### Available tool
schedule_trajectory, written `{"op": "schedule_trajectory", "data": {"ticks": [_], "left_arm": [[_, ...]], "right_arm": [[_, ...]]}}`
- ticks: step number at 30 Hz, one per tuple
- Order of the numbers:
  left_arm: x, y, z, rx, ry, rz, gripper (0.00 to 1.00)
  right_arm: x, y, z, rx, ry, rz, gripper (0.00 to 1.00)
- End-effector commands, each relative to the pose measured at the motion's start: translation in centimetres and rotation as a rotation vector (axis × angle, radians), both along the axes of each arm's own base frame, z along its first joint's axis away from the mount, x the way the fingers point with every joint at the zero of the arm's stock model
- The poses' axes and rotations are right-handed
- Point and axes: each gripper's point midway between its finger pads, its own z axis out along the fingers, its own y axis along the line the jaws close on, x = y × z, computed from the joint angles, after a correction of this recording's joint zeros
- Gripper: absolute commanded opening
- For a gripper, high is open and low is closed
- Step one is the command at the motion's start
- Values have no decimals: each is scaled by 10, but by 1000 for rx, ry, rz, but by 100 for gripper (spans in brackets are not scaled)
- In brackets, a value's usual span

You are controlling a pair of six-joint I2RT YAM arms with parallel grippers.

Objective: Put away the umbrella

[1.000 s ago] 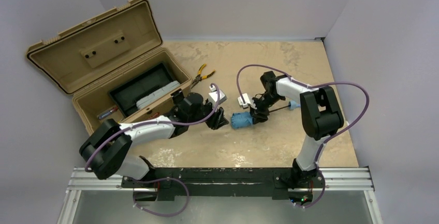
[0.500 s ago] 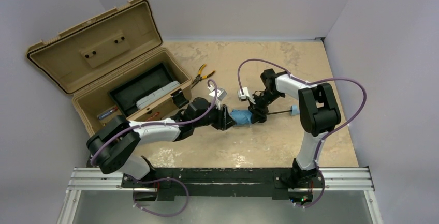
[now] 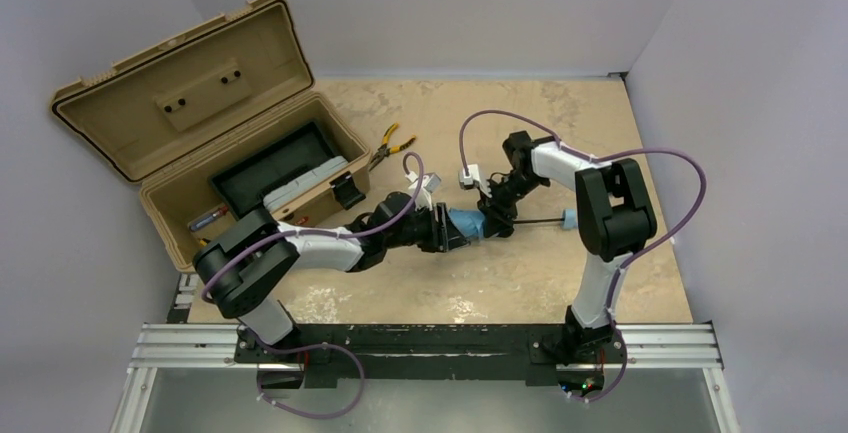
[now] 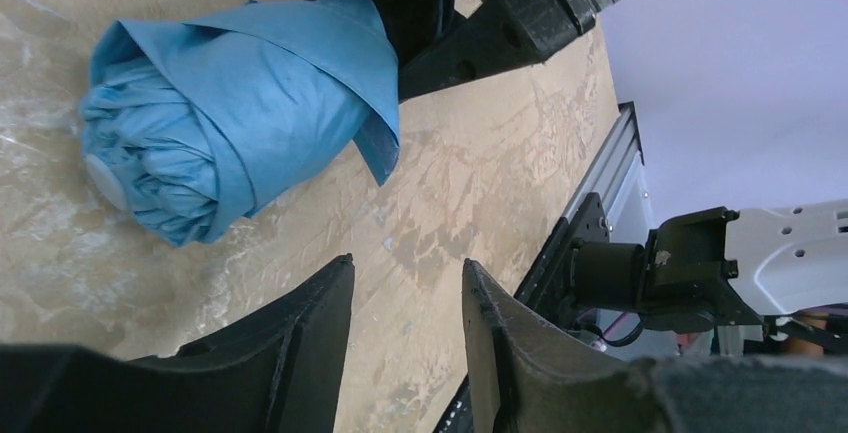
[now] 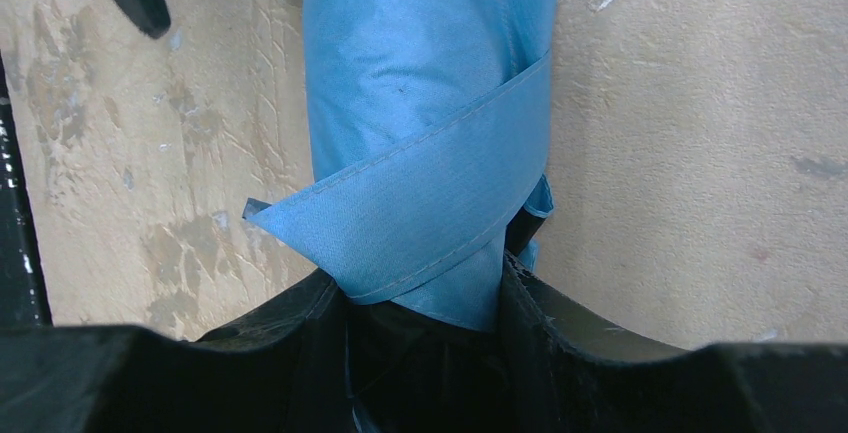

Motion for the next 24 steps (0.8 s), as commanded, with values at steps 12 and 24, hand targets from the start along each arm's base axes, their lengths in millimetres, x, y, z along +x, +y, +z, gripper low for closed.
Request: {"op": "schedule_trajectory", "data": {"ticks": [12,24], "left_arm": [[9,-39,4,19,-33,-28,44],[28,-34,-24,262,-31,109,34]], "right_arm": [[-48,-46,-59,-303,249,-24,9],[-47,-47,-60,-311,240,-28,9]]}}
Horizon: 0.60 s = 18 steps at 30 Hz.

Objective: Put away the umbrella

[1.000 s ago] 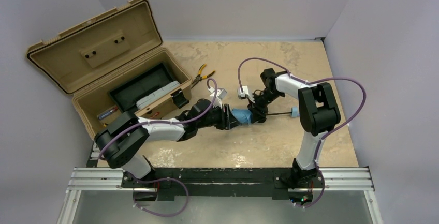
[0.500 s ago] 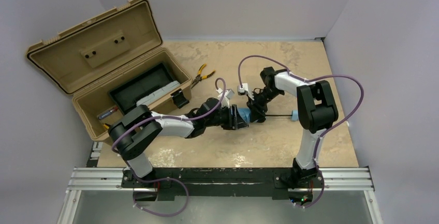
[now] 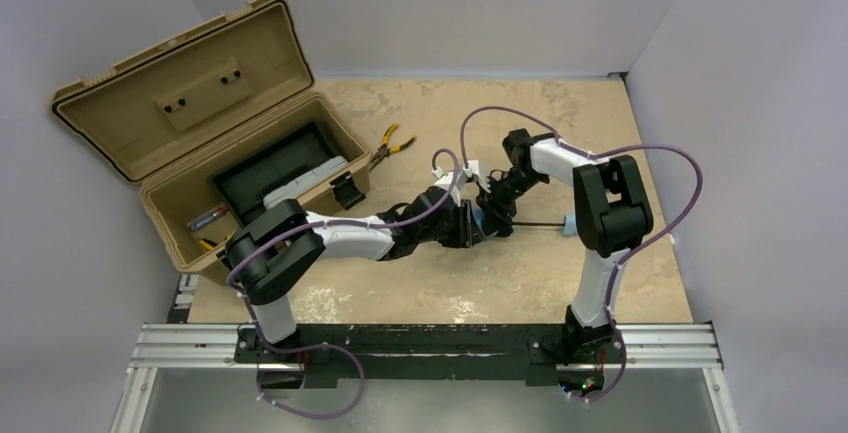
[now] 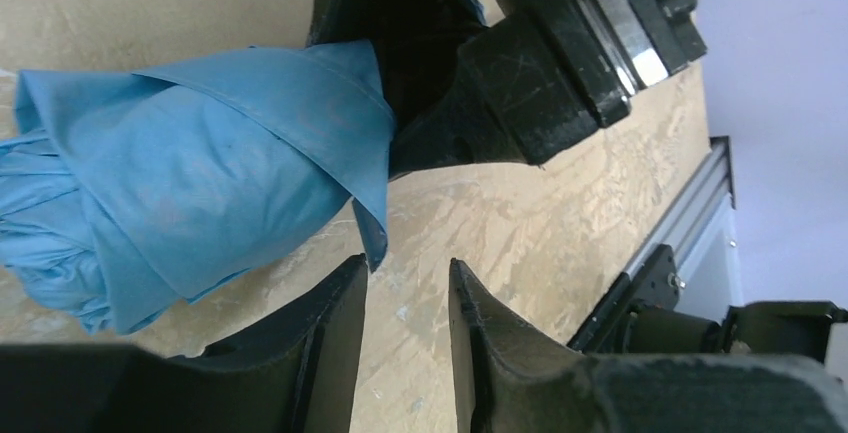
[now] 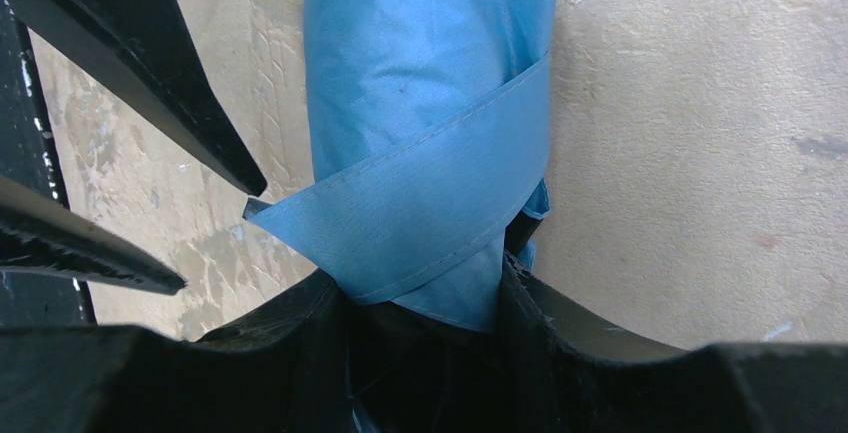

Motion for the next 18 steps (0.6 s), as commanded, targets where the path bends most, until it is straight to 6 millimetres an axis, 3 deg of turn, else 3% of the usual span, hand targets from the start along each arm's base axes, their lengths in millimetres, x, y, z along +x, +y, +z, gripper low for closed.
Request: {"op": "schedule_trajectory", "data": {"ticks": [1,10,18], "left_arm": [[14,7,-8,122,-36,76,32],[27,4,-14,187,-60,111,27],[34,0,-26,242,-56,115,13]], "right_arm": [[-48,-49,-61,-287,171,54,8],[-51,-50,-62,-286,177,60,9],[-50,-51,-62,-290,170,61,8]]}}
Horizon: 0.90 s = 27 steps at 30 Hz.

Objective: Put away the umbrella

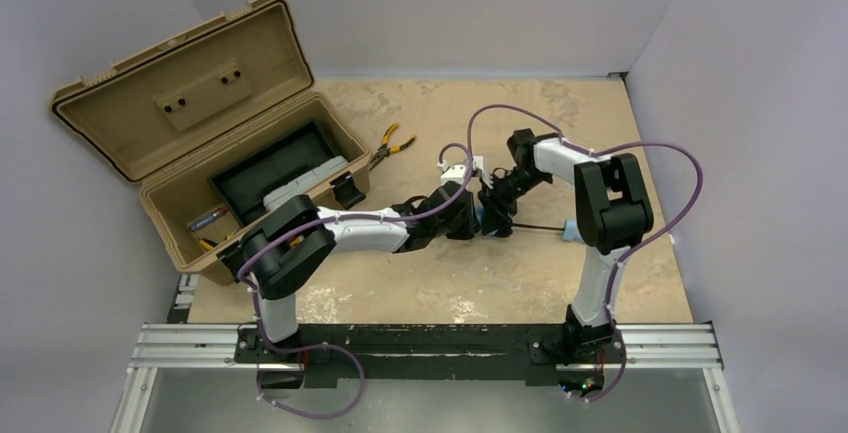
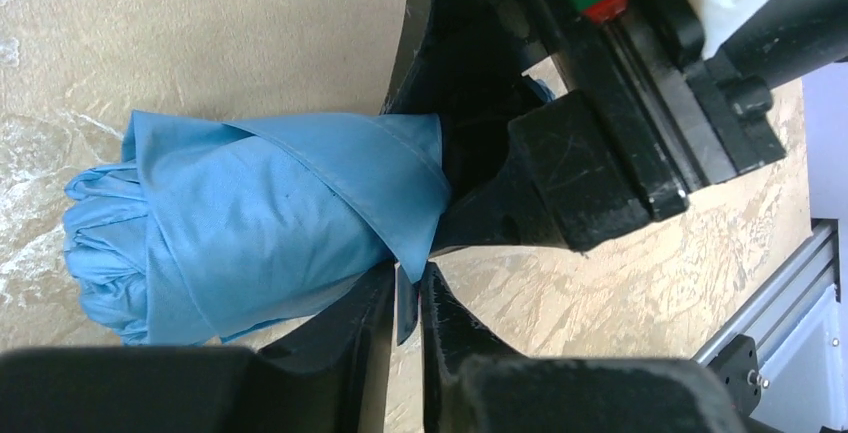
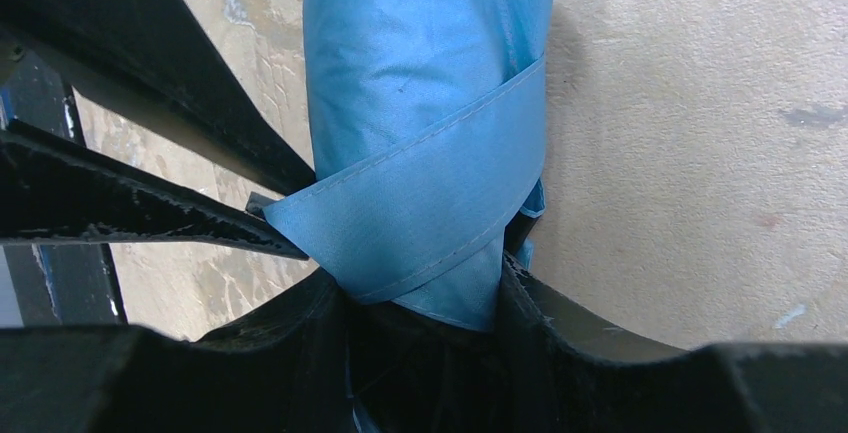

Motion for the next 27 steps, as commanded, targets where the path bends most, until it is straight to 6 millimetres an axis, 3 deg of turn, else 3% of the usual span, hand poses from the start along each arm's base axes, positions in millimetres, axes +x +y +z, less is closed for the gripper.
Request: {"op": "schedule_trajectory", "data": {"ticks": [1,3,7,19,27], "left_arm": [[4,-3,-16,66,7,-22,9],[3,-4,-19,69,10,-37,0],[-1,2,-19,75,-9,-60,0],[-11,35,15,-36,-48,-94,0],[-33,38,20,-111,-14,-203,0]], "right_arm": [[-52,-52,-63,-311,126,153,9],[-51,-52,-63,-310,122,154,9],[-50,-51,-63,-309,108,151,9],[-37,-56,-60,-347,37,134,9],[-30,-52,-60,-342,29,95,8]]}}
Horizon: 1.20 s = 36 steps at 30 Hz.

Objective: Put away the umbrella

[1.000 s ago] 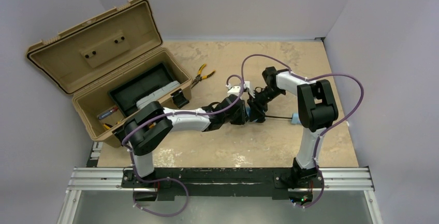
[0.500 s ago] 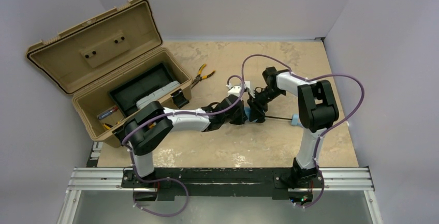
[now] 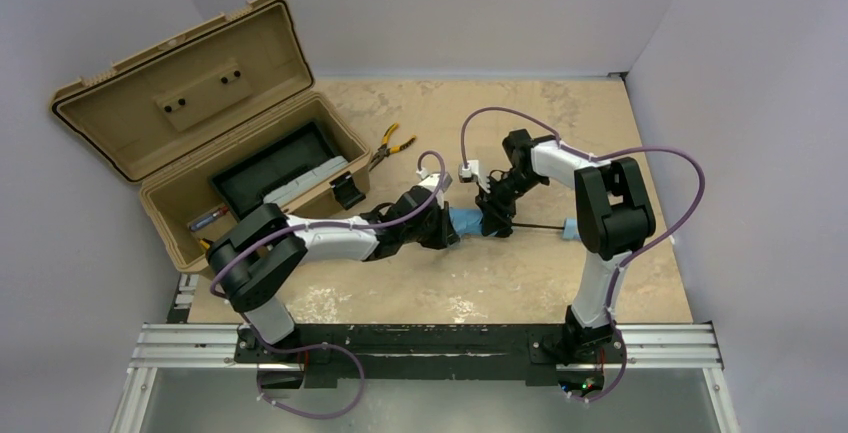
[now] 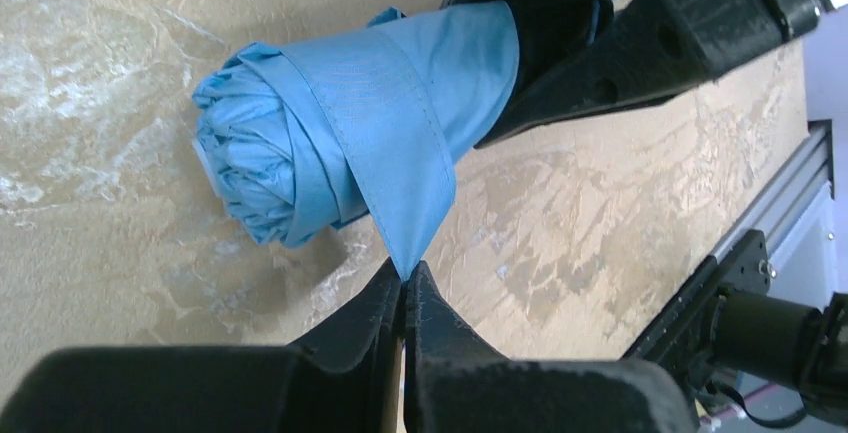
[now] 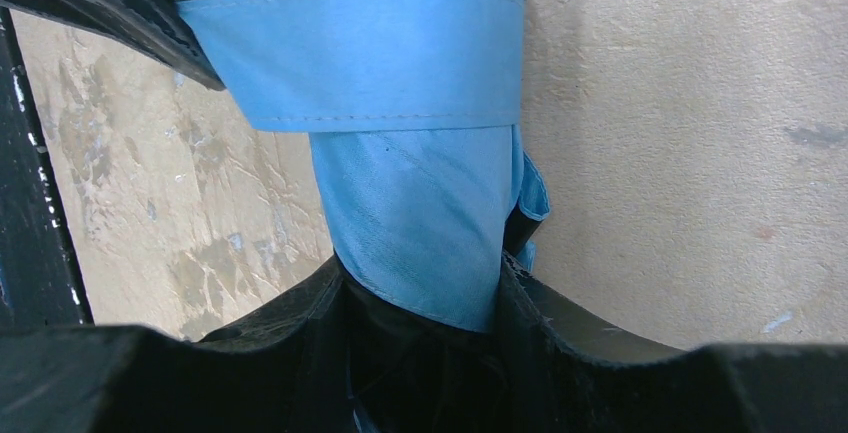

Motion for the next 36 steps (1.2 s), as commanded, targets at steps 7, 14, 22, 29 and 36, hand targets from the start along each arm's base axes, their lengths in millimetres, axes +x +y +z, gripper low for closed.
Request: {"op": "schedule_trajectory", "data": {"ticks": [7,14,22,29,36], "left_arm": [[-15,2,1,-55,15,-192,0],[-15,-4,-16,-53,50,-232,0],[-10,0,-34,-29,91,-186,0],[-3,20,-62,85,138,-120,0],[9,36,-63,173,99,-79,0]], "right_arm": [[-28,-40,-61,-273,190,6,8],[-26,-34,-60,-245,259,-42,7],[-22,-31,-62,-227,332,-103,6],[-20,-36,-64,-217,391,-125,6],[-19,-41,-69,-231,403,-126,6]]}}
